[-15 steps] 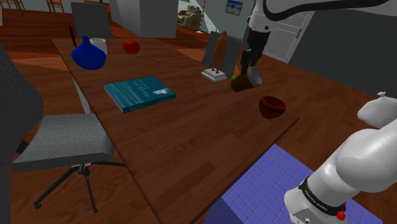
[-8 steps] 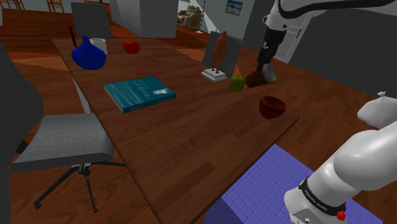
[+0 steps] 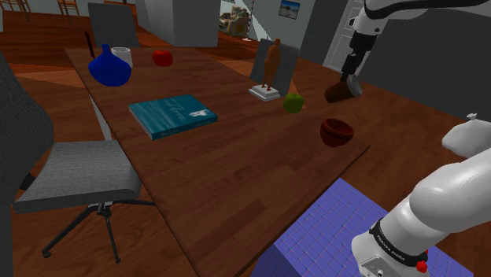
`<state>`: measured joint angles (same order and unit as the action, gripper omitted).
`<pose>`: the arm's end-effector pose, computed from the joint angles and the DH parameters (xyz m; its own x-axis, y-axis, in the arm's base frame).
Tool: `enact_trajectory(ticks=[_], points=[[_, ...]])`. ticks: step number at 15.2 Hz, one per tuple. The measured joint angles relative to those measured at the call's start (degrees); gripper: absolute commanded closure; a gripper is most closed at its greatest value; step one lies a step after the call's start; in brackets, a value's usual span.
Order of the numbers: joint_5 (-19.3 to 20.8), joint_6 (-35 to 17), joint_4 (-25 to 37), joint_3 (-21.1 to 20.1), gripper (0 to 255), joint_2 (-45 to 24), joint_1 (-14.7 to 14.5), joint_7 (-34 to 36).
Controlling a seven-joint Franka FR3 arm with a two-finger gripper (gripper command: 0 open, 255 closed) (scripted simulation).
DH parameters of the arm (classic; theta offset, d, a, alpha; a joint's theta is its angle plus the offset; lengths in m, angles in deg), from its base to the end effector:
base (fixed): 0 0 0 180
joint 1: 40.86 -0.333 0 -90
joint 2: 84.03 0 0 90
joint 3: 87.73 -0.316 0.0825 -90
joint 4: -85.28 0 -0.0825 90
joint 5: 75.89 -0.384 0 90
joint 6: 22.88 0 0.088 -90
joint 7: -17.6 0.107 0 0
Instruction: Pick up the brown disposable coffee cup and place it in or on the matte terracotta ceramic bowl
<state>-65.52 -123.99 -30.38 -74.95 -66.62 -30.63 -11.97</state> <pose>0.4232 -0.2097 0.5798 0.9882 0.1523 -0.0190 0.1535 -0.9810 0.1185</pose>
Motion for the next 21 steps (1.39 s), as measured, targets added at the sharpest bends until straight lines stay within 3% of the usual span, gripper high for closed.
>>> enact_trajectory(ticks=[3,21], points=[[0.2,-0.2,2.0,2.8,255,-1.5,1.4,-4.1],[1.2,-13.5,-10.6,4.3,255,-2.2,2.2,-3.9]])
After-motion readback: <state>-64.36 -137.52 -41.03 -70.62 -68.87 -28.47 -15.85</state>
